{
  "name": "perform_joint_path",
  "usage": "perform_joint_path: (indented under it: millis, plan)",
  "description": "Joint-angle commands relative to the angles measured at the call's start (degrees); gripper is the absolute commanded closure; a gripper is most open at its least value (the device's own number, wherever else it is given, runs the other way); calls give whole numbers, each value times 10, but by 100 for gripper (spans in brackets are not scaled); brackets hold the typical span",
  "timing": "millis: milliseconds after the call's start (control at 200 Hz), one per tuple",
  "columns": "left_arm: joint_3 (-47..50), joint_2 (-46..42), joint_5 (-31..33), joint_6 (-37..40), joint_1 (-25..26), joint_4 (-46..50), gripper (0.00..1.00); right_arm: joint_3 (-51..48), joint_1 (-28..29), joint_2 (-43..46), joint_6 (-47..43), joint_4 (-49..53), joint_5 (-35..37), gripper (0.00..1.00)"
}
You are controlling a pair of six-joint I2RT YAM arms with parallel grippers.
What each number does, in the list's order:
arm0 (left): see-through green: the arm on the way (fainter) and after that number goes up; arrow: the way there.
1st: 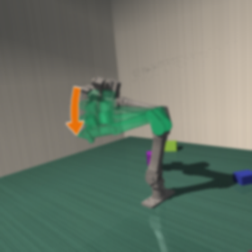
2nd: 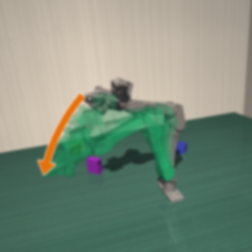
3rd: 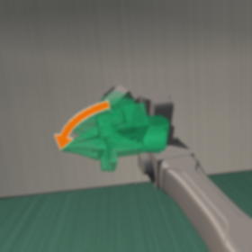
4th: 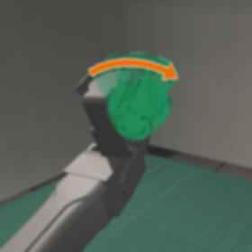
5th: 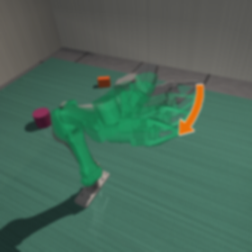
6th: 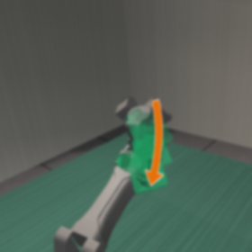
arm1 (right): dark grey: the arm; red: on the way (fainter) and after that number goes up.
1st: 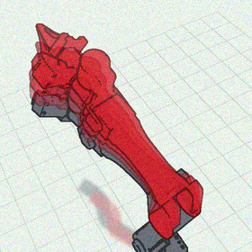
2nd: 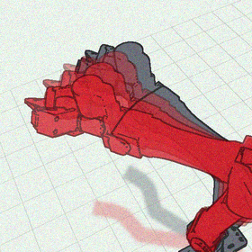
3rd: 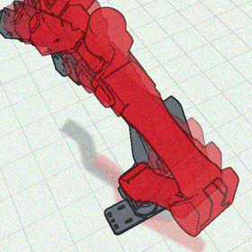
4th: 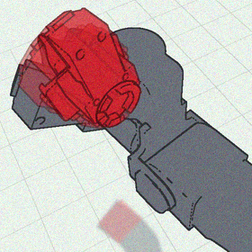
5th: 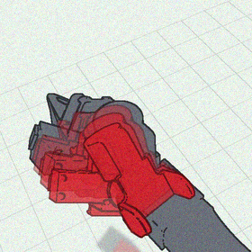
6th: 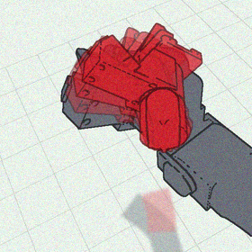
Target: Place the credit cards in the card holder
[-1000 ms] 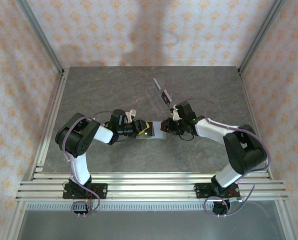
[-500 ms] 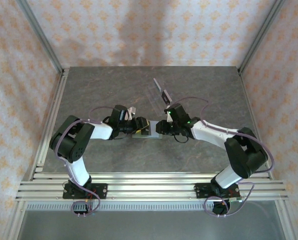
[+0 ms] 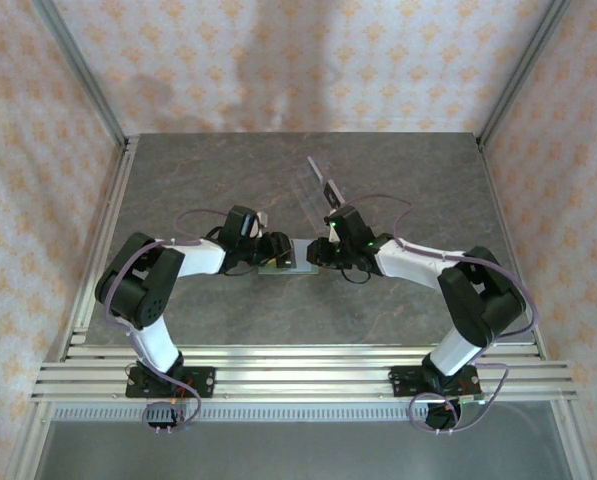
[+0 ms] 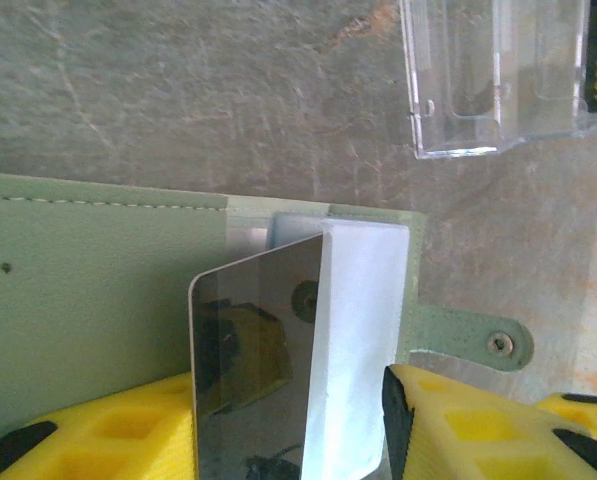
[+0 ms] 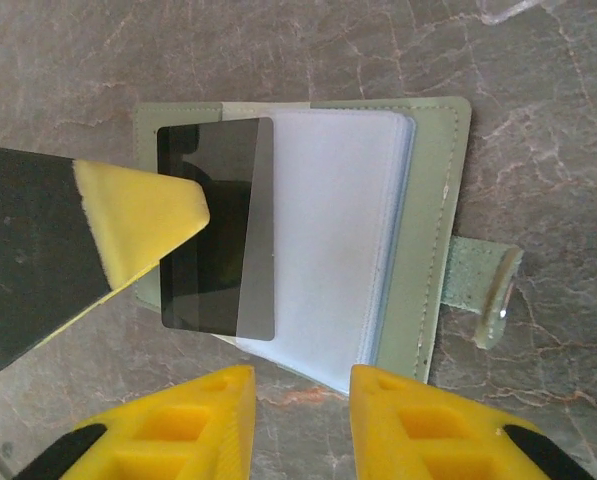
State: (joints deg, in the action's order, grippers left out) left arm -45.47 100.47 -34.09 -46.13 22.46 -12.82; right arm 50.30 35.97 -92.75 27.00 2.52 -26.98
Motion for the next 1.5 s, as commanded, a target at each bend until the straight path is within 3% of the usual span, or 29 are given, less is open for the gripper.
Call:
perform_joint_path:
  millis: [0,235,446,711,1016,1081,1146,1276,1367,1497]
  plan:
    - [-17,0,44,29,-3,80,51,19,3,-14,4,-17,7,70]
    - [-48,14,49,49,1,120,51,20,3,-16,1,-18,13,70]
    - [-61,-30,121,55,1,194,44,27,3,-10,-12,-1,17,69]
    - [-65,-57,162,28,0,222,41,28,3,-3,-21,8,20,68]
    - [-56,-66,154,24,-16,212,44,39,10,2,-38,31,28,67]
    - [-43,-75,142,28,-31,210,48,64,22,-2,-55,70,66,62]
    - [-30,-87,141,41,-47,216,55,93,38,-9,-70,105,109,34]
    - [-13,-85,115,82,-68,212,74,145,68,-35,-82,142,177,24]
    - [-7,-70,96,99,-69,204,84,190,95,-65,-95,173,241,0]
    - [17,-60,86,99,-73,174,85,247,125,-115,-106,205,302,1]
